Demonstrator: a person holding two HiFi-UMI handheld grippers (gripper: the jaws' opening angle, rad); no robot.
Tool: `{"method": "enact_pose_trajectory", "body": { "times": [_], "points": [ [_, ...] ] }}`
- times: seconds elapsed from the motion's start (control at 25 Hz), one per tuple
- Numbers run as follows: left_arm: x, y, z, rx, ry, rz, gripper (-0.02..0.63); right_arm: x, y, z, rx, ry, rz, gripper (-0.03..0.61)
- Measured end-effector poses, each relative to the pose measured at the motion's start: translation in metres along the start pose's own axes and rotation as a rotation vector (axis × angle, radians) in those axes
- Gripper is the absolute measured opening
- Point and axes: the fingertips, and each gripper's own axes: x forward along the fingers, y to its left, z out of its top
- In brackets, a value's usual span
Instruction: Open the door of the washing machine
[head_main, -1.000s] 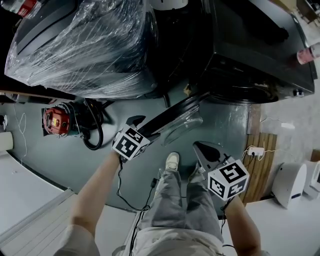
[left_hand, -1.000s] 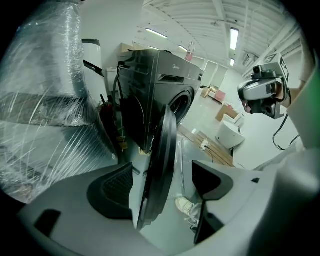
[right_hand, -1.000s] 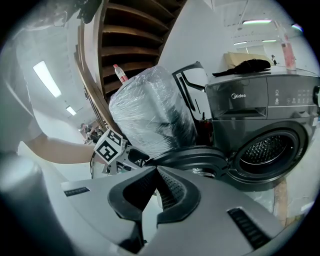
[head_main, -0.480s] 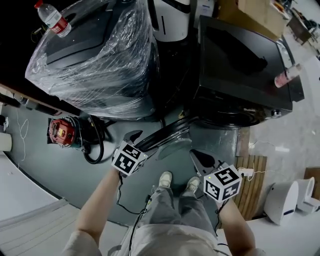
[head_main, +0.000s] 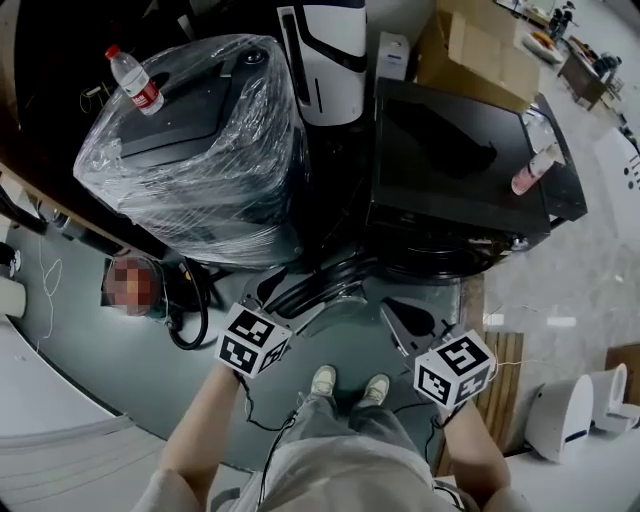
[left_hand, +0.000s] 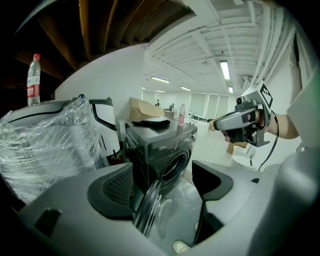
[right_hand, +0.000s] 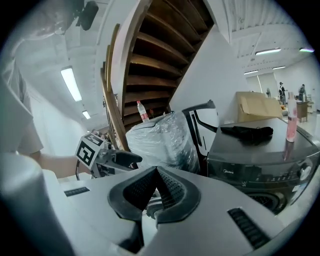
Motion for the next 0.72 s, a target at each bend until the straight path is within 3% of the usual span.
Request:
{"method": "enact_pose_trajectory", "body": {
  "times": [0.2,0.36,0.6,0.72],
  "points": [
    [-0.021,-0.026,0.038,0.037,-0.072,0.02,0.367,-0.032,0.003,0.031,-0.037,-0.057,-0.007,0.028],
    [-0.036,-0.045,0.074,0.027,-0.163,0.036,0.308,-0.06,0.007,0.054,-0.062,-0.104,-0.014,0.028],
    [-0.056,-0.072,0.131,0.097,-0.289,0.057,0.21,-0.108,0.019,0.092,-0.092,-0.202,-0.005,0.028],
    [-0.064,-0.082,0.152,0.065,-0.344,0.058,0.174,-0.13,0.022,0.107,-0.135,-0.238,-0.026,0.028]
  ]
}}
